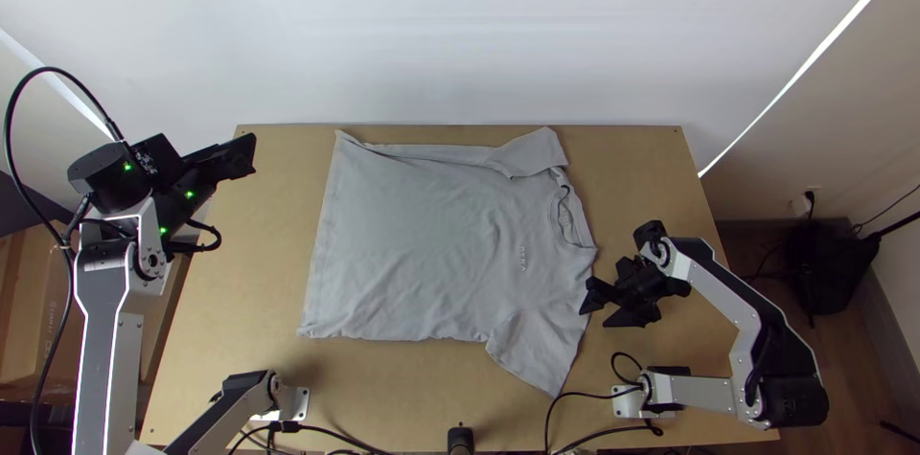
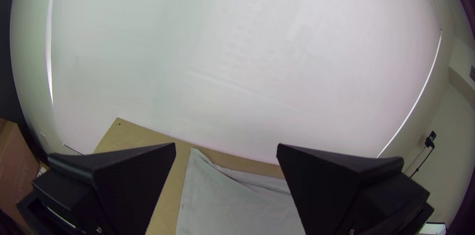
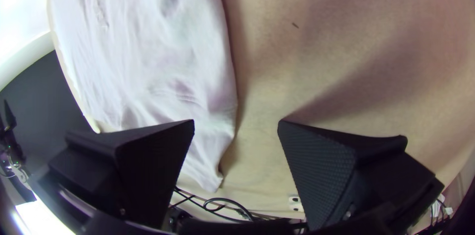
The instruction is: Fold the t-shirt
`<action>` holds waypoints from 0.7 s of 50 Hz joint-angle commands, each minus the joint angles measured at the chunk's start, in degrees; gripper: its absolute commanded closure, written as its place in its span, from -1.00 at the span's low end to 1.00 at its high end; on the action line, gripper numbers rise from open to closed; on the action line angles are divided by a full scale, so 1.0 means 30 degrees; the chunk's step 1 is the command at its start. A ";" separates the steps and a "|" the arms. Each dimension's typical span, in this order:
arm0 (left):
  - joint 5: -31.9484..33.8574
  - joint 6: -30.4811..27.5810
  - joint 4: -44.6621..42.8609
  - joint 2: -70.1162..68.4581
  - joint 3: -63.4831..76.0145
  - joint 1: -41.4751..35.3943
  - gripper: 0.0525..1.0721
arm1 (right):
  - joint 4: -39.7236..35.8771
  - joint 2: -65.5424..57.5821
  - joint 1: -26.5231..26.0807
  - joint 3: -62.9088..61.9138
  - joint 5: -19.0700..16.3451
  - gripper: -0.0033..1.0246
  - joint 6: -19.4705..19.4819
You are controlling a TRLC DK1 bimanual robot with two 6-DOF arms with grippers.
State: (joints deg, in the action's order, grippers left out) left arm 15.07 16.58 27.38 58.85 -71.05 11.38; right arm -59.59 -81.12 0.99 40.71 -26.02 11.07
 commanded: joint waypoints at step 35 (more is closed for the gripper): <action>0.1510 -0.8075 0.7193 0.1067 0.1065 -0.0071 -0.88 | 0.6710 0.1904 0.2862 -0.2612 0.1203 0.94 0.0880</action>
State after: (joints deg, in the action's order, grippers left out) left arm 16.82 4.23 40.97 59.81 -69.54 11.35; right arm -40.51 -76.34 9.02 35.73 -24.97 13.04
